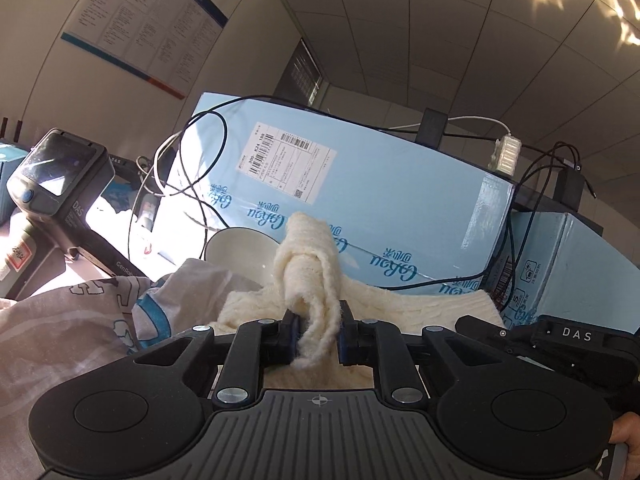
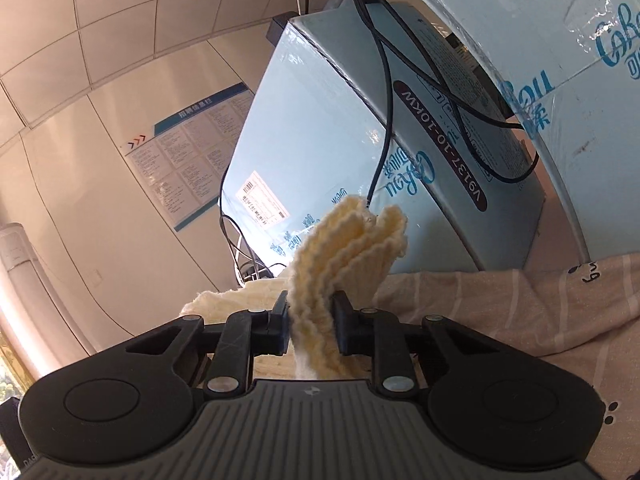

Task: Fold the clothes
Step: 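Grasp the cream knit top with both grippers and lift it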

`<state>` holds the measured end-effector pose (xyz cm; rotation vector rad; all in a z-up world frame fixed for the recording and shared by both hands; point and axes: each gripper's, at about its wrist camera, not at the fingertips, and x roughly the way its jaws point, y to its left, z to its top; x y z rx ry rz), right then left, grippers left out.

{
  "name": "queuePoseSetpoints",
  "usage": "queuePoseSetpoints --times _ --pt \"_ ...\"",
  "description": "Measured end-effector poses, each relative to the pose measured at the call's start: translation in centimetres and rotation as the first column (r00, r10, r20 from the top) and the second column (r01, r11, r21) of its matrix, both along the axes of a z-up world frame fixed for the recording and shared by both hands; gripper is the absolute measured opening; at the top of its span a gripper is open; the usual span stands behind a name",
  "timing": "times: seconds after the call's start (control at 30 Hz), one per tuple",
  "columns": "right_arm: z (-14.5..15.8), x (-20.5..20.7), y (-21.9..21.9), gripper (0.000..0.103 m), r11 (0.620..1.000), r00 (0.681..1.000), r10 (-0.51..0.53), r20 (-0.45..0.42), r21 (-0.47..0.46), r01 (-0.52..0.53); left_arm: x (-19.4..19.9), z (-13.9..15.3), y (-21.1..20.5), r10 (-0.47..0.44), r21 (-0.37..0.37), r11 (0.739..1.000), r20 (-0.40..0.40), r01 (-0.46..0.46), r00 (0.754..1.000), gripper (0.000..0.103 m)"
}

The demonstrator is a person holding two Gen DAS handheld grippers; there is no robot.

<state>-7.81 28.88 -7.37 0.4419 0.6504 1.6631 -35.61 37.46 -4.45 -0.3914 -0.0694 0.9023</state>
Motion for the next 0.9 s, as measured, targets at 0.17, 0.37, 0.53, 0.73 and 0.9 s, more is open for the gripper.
queuePoseSetpoints --times 0.17,0.37,0.53,0.73,0.9 --pt "2.2 -0.5 -1.7 0.020 0.998 0.999 0.039 -0.028 0.052 -0.037 -0.9 0.2 -0.6 -0.041 0.025 0.999 0.073 0.039 0.996 0.016" --pt "5.4 -1.3 -4.2 0.020 0.997 0.998 0.052 -0.047 0.062 -0.049 -1.2 0.5 -2.7 -0.226 0.139 0.969 0.162 0.205 0.961 0.016" --pt "6.1 -0.3 -9.4 0.019 0.999 0.998 -0.001 -0.058 0.037 0.003 0.4 0.9 -5.5 -0.380 0.168 0.920 0.151 0.355 0.913 0.016" --pt "6.3 1.4 -17.0 0.017 0.996 0.995 -0.067 -0.073 0.062 0.071 2.7 1.9 -11.2 -0.506 0.222 0.852 0.116 0.475 0.854 0.016" --pt "6.6 3.0 -23.1 0.017 0.988 0.989 -0.137 -0.050 0.069 0.140 5.7 1.8 -15.3 -0.599 0.186 0.796 0.119 0.575 0.792 0.016"
